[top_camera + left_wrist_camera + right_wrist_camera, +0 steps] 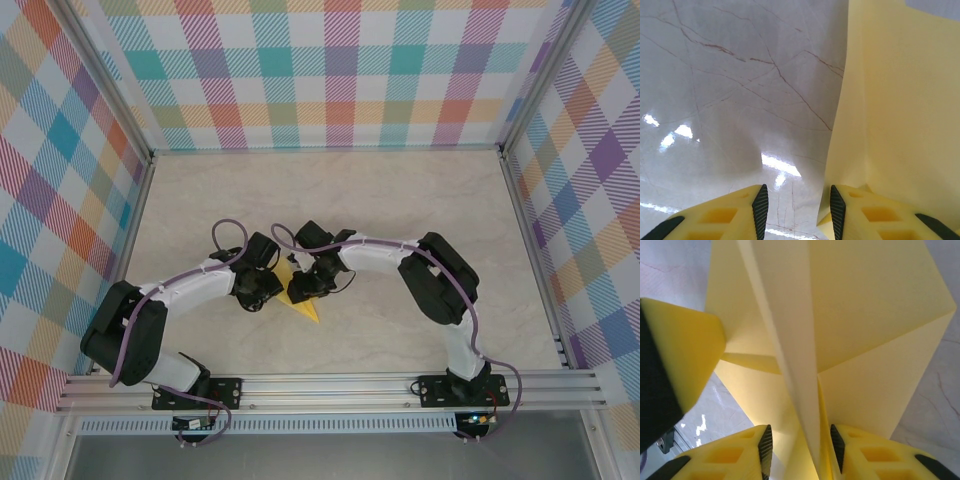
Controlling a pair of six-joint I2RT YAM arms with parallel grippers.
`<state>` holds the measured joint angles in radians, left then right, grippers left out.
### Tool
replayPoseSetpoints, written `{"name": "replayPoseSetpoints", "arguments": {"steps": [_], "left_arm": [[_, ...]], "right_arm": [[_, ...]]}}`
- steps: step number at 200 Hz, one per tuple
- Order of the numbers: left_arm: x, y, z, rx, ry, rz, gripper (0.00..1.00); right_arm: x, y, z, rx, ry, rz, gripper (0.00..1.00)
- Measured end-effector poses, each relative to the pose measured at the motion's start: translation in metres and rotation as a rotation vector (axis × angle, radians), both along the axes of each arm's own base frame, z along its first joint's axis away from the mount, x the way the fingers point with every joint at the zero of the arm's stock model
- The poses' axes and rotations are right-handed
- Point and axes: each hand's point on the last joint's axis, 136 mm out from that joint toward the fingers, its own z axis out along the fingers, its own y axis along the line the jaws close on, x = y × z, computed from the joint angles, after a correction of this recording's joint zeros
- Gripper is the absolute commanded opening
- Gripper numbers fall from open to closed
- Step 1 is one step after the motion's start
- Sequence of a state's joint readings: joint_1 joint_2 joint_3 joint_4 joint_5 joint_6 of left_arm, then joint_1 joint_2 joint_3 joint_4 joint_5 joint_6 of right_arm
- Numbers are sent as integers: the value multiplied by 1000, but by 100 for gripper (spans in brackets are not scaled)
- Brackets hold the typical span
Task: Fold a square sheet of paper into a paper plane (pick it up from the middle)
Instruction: Move a paper plane to the center of the table.
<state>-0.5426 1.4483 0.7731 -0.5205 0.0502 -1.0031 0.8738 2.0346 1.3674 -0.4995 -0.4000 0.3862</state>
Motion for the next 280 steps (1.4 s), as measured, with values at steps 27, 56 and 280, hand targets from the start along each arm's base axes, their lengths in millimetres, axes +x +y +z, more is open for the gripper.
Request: {"name": "replayPoseSetpoints", "arguments": {"steps": [27, 56, 280], "left_arm": [[1, 0, 2, -4, -6, 0, 40], [1, -1, 5, -9, -15, 0, 39], [-5, 32, 92, -76, -367, 73, 46]], "right_arm": [[2, 0, 1, -14, -21, 2, 39], [3, -4, -1, -34, -26, 0, 34], [80, -116, 14, -578, -260, -400, 5]]}}
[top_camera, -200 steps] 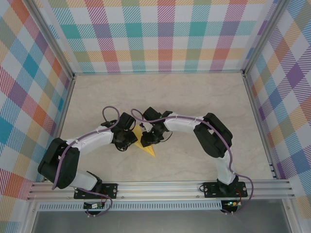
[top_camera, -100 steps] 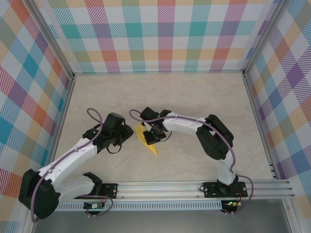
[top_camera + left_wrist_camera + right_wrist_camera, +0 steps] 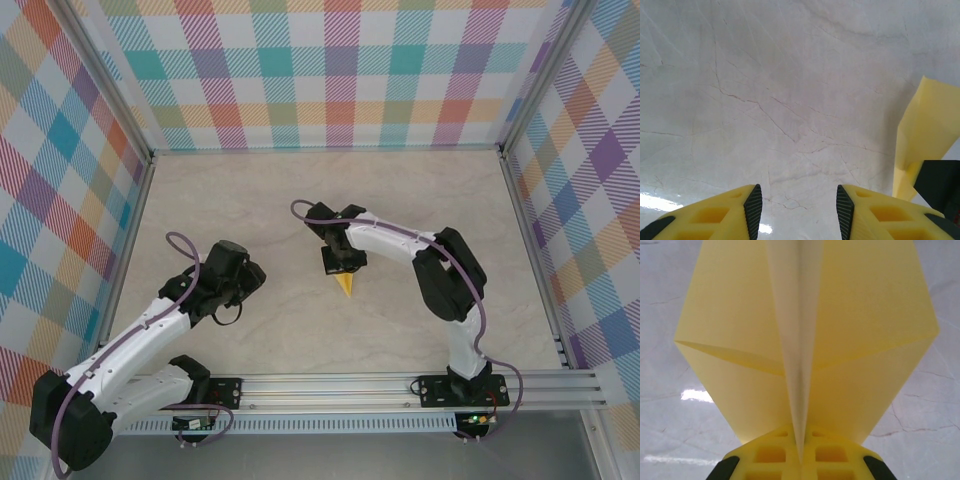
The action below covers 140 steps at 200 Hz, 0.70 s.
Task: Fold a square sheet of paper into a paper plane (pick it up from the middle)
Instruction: Move a paper plane to the center of the table.
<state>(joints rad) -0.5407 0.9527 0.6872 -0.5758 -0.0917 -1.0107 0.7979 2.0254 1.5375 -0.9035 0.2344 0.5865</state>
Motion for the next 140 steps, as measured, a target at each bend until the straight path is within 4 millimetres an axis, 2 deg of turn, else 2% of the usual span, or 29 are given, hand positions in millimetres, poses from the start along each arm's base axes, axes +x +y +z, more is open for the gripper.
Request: {"name": "replayPoseSetpoints", "arguments": {"steps": [20, 81, 93, 130, 140], "left_arm": [[-2, 1, -4, 1, 5, 2, 46], [-6, 4, -11, 6, 22, 9, 47], [-6, 4, -13, 10, 29, 9, 47], [-6, 4, -15, 17, 35, 5, 51], [-6, 4, -15, 21, 33, 0, 52]], "right_arm": [[-3, 0, -12, -11, 28, -13, 10], [-8, -6, -30, 1, 68, -67, 19], [-8, -6, -31, 10, 71, -74, 22], [-9, -6, -33, 29, 82, -90, 23], [-9, -6, -33, 31, 83, -94, 29]]}}
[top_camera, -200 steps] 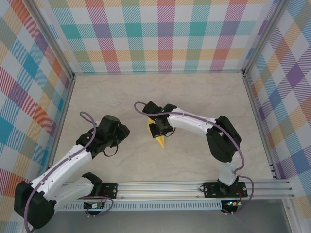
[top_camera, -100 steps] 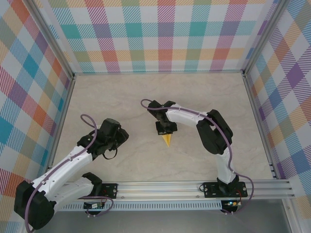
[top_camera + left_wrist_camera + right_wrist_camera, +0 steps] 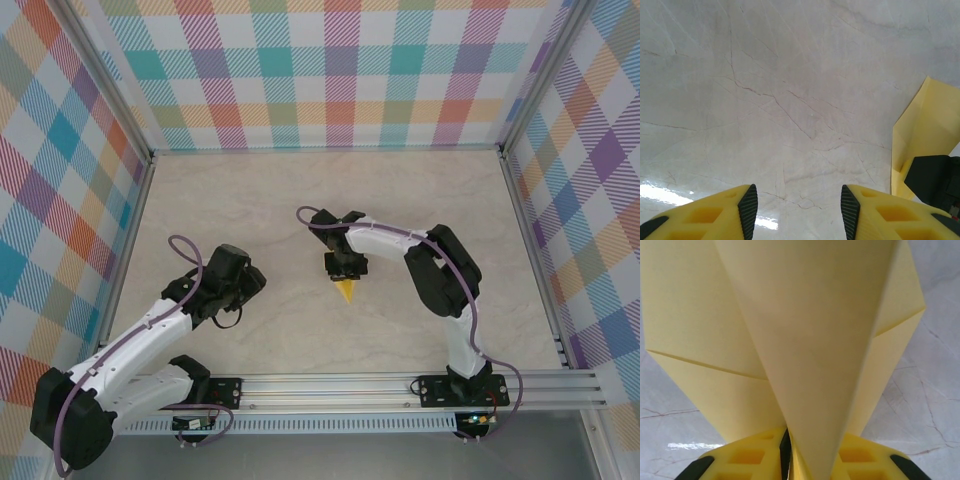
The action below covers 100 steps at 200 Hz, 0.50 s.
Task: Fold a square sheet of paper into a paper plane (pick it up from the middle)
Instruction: Move a paper plane to the center of the table.
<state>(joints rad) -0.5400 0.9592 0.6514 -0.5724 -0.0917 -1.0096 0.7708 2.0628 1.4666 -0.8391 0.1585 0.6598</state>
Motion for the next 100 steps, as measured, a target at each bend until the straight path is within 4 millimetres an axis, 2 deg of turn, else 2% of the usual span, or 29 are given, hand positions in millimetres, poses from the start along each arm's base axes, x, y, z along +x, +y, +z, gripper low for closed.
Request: {"name": "replayPoseSetpoints", "arguments": {"steps": [7, 21, 36, 51, 71, 100], "left_arm": [[0, 0, 0, 4, -2, -5, 53], [1, 1, 0, 18, -9, -13, 58], [3, 4, 2, 44, -24, -24, 63], [6, 7, 7, 78, -48, -36, 66], [13, 12, 16, 121, -87, -45, 69], [17, 21, 26, 196, -130, -60, 74]], "right_arm": [[0, 1, 0, 6, -1, -4, 35], [-1, 0, 3, 21, -4, -11, 37], [-4, -4, 6, 20, -1, -10, 45], [-6, -6, 15, 28, -11, -2, 48], [-1, -5, 43, 74, -61, 10, 53], [2, -6, 97, 150, -173, 18, 58]]}}
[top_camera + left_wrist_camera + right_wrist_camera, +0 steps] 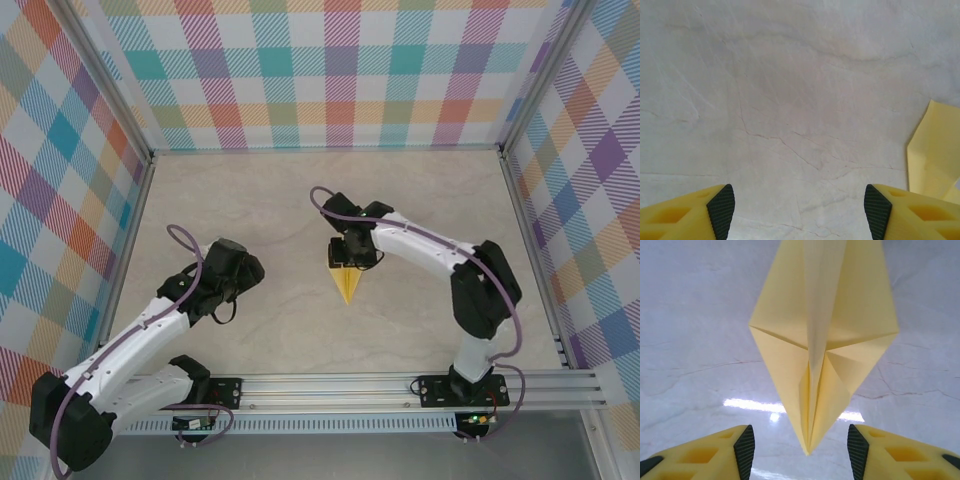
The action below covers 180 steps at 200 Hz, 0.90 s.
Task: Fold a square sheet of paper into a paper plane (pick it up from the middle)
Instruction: Move a paper plane to the center of the table, then reset both arms
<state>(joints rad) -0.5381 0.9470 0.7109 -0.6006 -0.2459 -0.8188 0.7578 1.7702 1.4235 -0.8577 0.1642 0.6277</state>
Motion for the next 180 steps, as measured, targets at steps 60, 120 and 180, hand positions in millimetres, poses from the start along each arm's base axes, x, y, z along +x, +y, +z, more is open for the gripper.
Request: {"name": "replayPoseSetpoints", "arguments": {"steps": [60, 120, 180], "left_arm": [[12, 48, 25, 297, -131, 71, 100], [33, 117, 32, 613, -252, 229, 100], [65, 133, -20, 718, -219, 191, 100]], "right_arm": [[5, -99, 97, -105, -426, -175, 100], [20, -237, 49, -456, -557, -387, 100], [56, -229, -7, -360, -561, -240, 100]]}}
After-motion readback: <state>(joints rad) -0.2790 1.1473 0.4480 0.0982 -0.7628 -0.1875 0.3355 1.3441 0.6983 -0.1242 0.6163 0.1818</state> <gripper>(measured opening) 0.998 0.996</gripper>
